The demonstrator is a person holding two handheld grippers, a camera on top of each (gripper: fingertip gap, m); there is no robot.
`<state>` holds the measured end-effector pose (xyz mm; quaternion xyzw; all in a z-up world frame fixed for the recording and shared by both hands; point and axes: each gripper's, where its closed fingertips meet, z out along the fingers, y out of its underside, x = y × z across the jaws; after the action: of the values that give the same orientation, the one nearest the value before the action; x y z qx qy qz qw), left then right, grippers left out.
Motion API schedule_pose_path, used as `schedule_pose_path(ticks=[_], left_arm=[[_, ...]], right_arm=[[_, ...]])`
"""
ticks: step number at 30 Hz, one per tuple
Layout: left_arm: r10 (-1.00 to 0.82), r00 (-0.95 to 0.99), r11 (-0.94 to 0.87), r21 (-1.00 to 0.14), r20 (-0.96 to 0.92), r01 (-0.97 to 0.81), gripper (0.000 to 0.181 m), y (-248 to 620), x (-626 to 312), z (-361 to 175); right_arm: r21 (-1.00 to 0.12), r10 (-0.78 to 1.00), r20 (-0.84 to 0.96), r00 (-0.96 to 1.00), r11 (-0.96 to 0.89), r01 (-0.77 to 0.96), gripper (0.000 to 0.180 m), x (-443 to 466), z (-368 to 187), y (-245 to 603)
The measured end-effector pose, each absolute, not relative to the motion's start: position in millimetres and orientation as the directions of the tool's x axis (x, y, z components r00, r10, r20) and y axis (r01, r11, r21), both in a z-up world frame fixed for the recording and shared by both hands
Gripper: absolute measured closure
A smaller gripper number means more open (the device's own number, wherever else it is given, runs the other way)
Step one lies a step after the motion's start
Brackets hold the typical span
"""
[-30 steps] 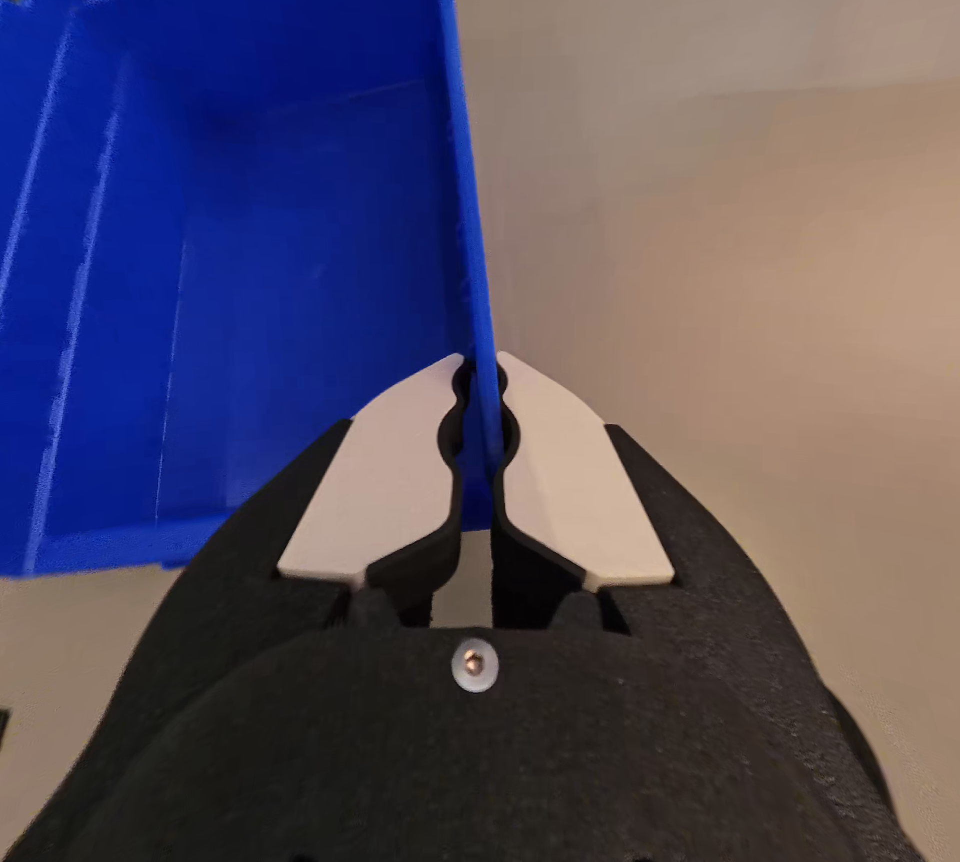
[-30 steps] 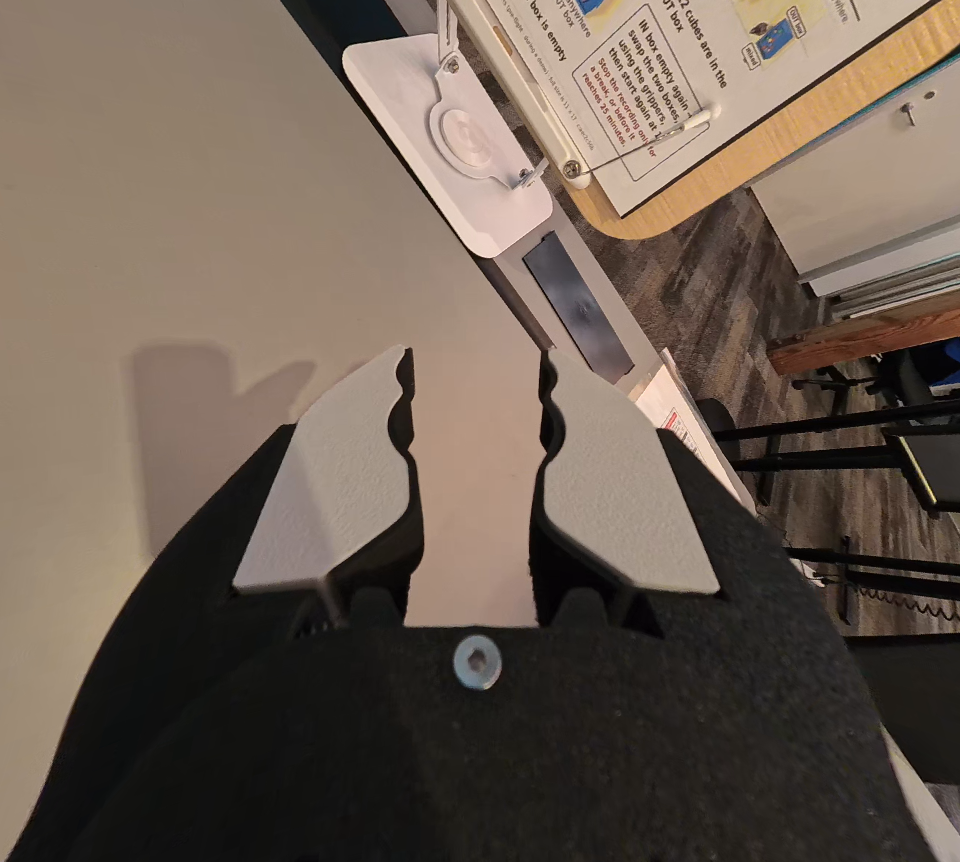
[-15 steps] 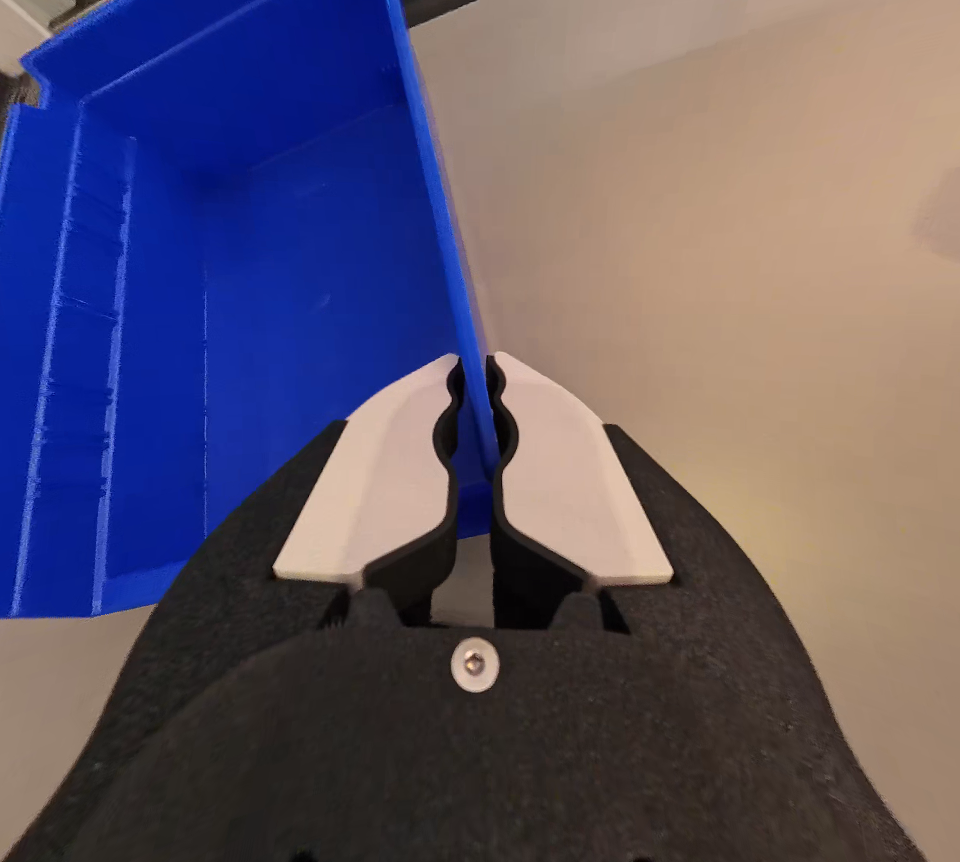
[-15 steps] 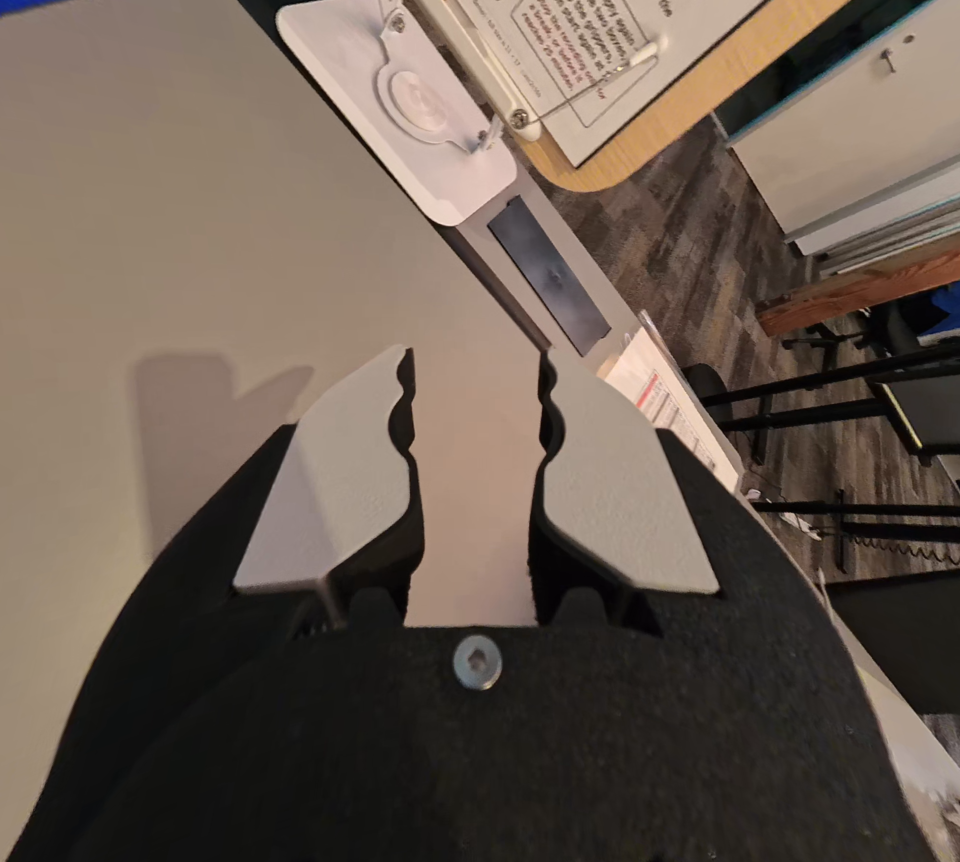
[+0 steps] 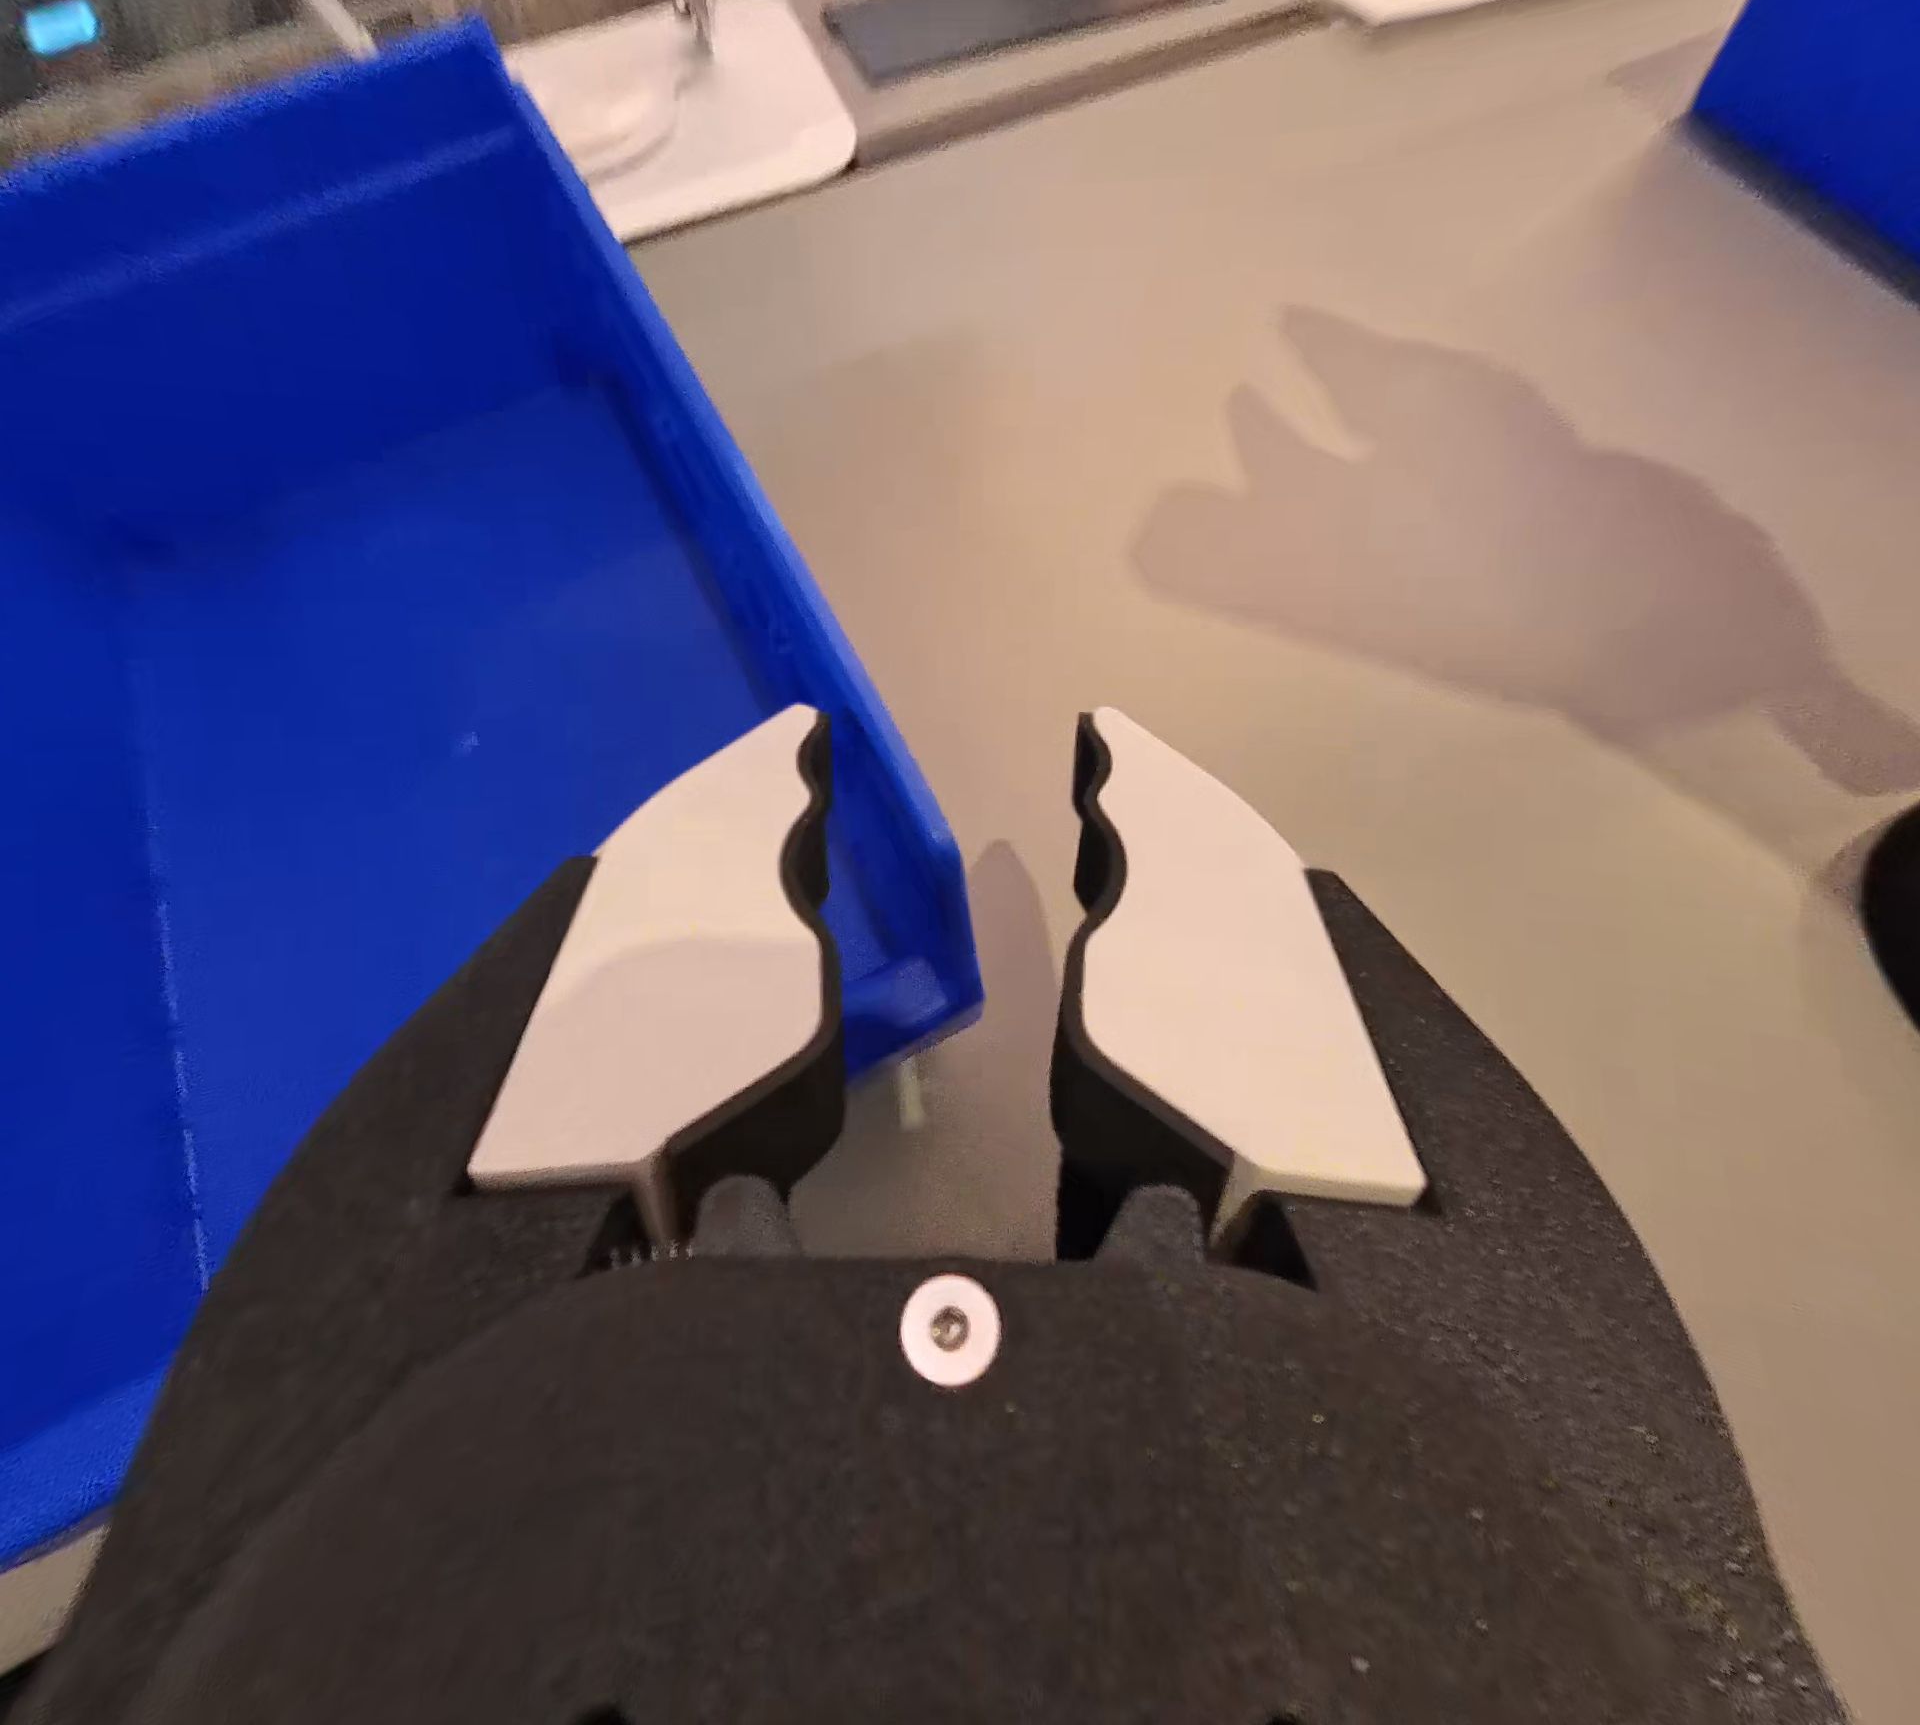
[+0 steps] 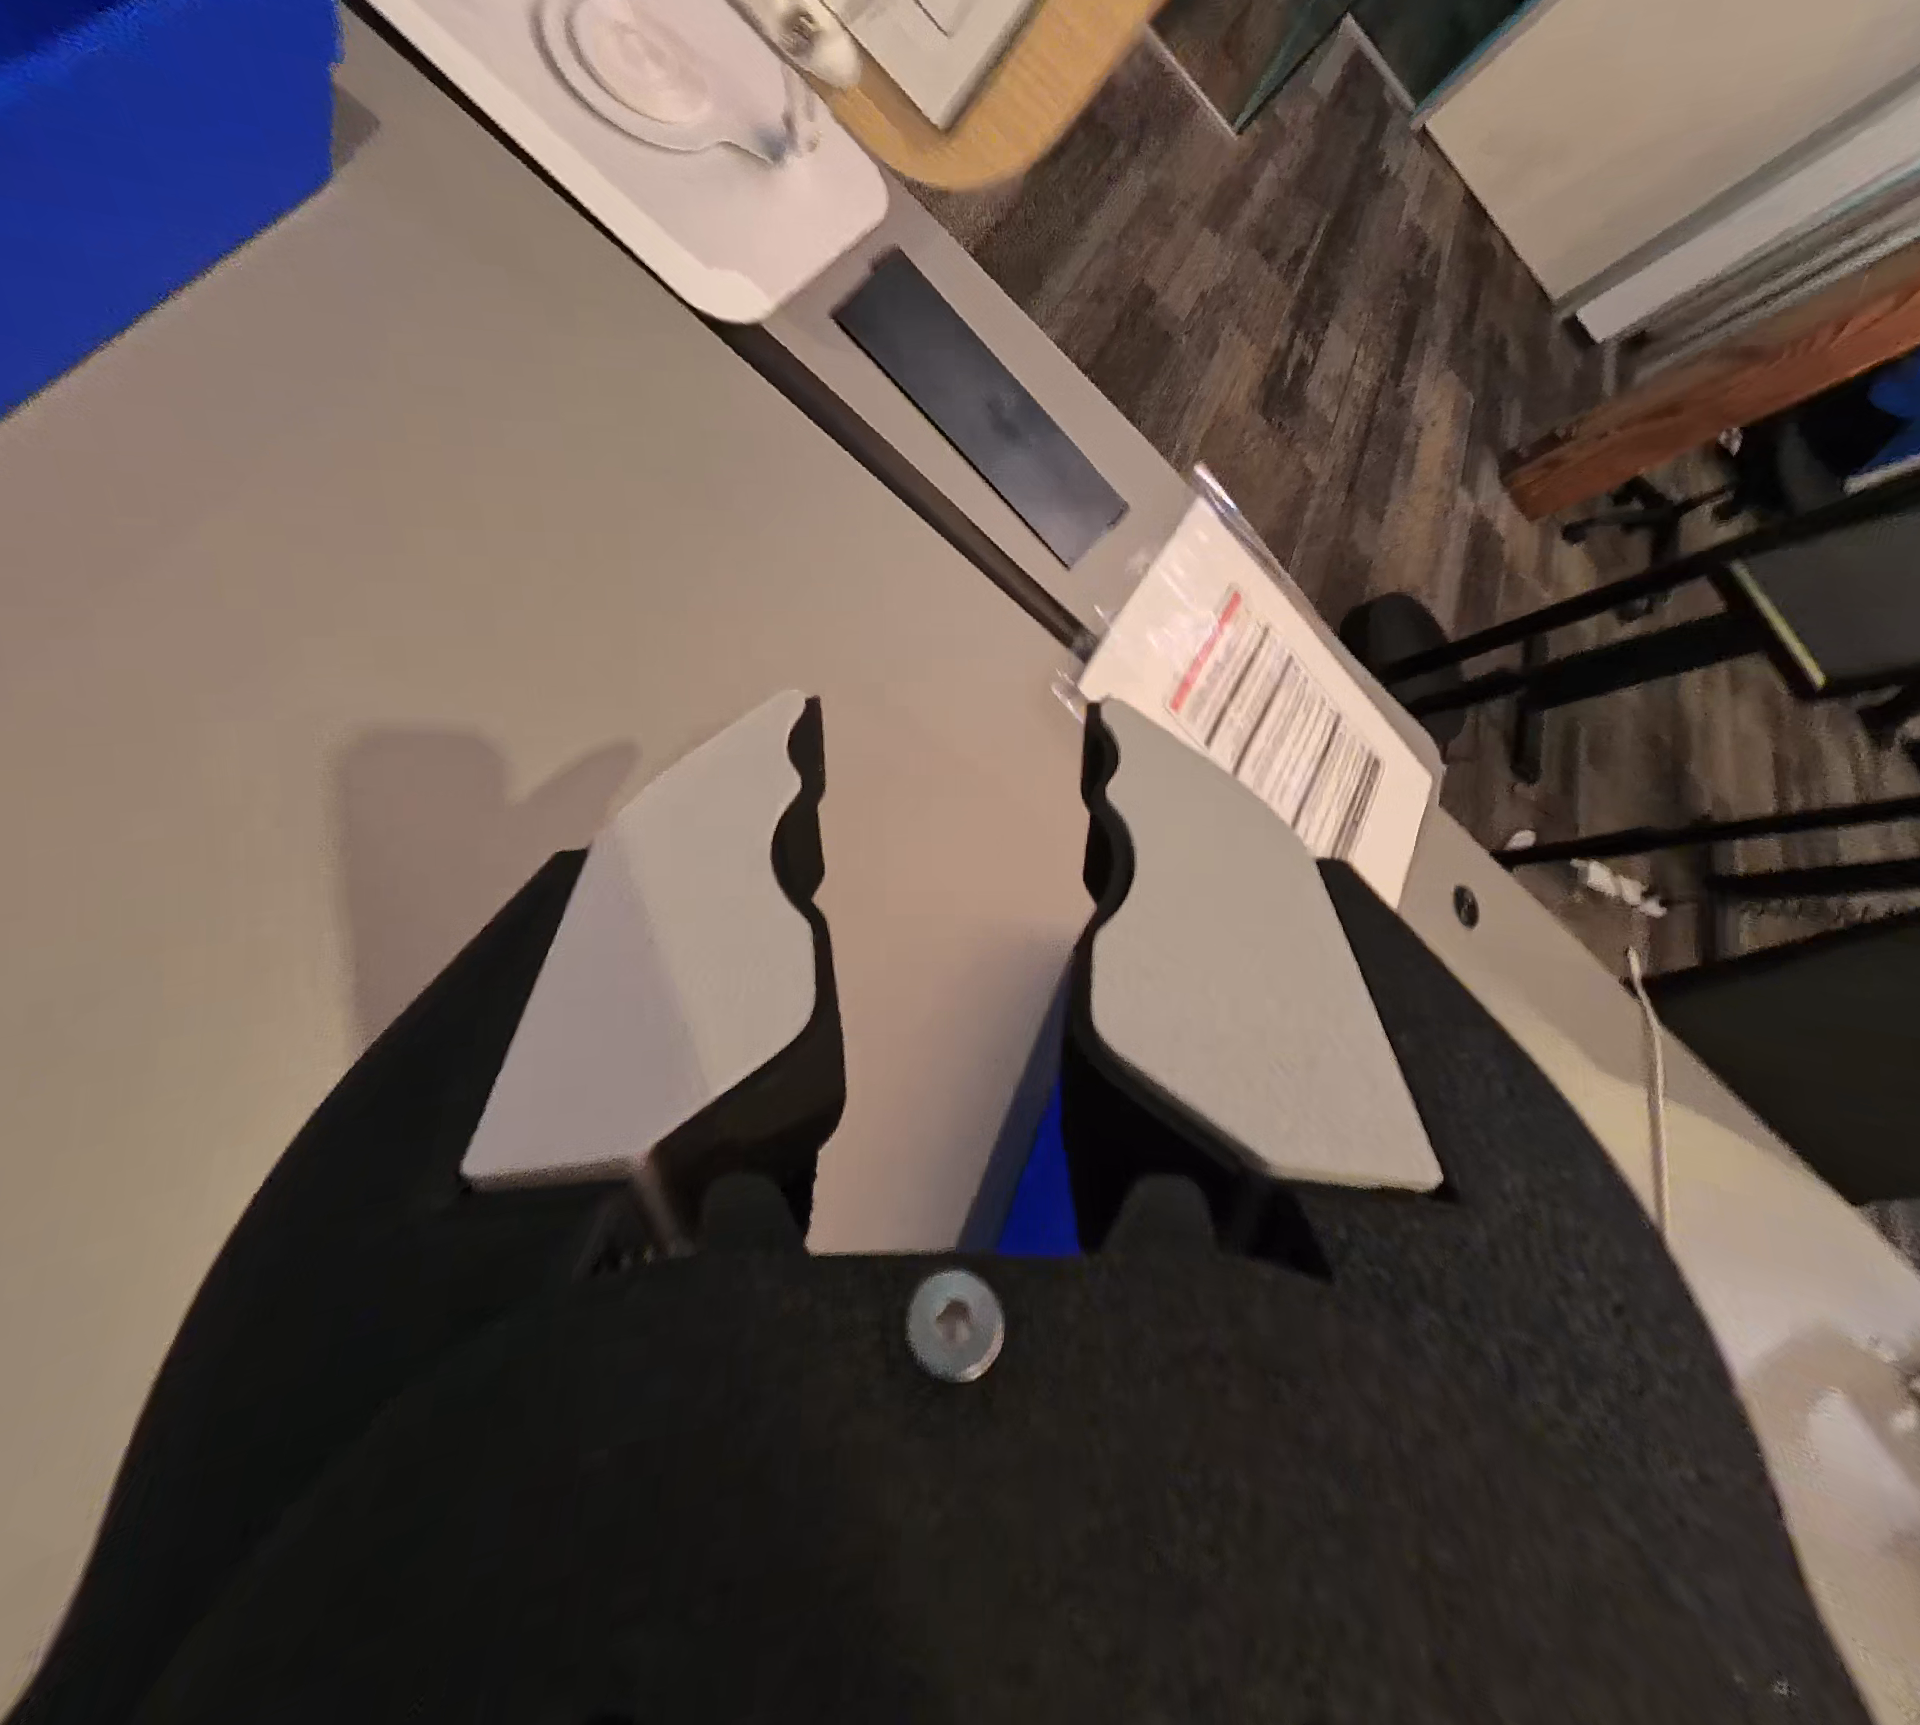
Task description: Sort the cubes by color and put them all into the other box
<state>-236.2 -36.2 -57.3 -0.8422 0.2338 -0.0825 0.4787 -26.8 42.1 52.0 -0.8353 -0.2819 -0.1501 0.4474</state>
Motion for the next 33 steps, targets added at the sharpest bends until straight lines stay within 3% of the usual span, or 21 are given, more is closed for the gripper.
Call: schedule_pose_path(ticks=[7, 15, 28, 32, 33], left_arm=[[-0.453, 0.884, -0.323, -0.902, -0.116, -0.285, 0.133, -53, -269, -16], [-0.395, 0.911, -0.33, -0.907, -0.118, -0.26, 0.136, -55, -315, -9], [-0.394, 0.906, -0.345, -0.889, -0.155, -0.303, 0.138, -60, -327, -12], [-0.388, 0.908, -0.345, -0.888, -0.161, -0.305, 0.139, -61, -330, -10], [-0.387, 0.908, -0.346, -0.886, -0.163, -0.307, 0.139, -61, -331, -10]], right_arm=[[-0.609, 0.119, 0.51, 0.852, -0.65, 0.455, 0.128, 147, 66, 25], [-0.438, -0.06, 0.39, 0.919, -0.89, 0.128, 0.12, 316, 10, -34], [-0.329, -0.191, 0.08, 0.978, -0.932, -0.155, 0.129, 367, -103, -66], [-0.284, -0.217, 0.022, 0.976, -0.937, -0.201, 0.143, 361, -116, -65], [-0.272, -0.203, -0.012, 0.979, -0.941, -0.199, 0.158, 354, -117, -63]])
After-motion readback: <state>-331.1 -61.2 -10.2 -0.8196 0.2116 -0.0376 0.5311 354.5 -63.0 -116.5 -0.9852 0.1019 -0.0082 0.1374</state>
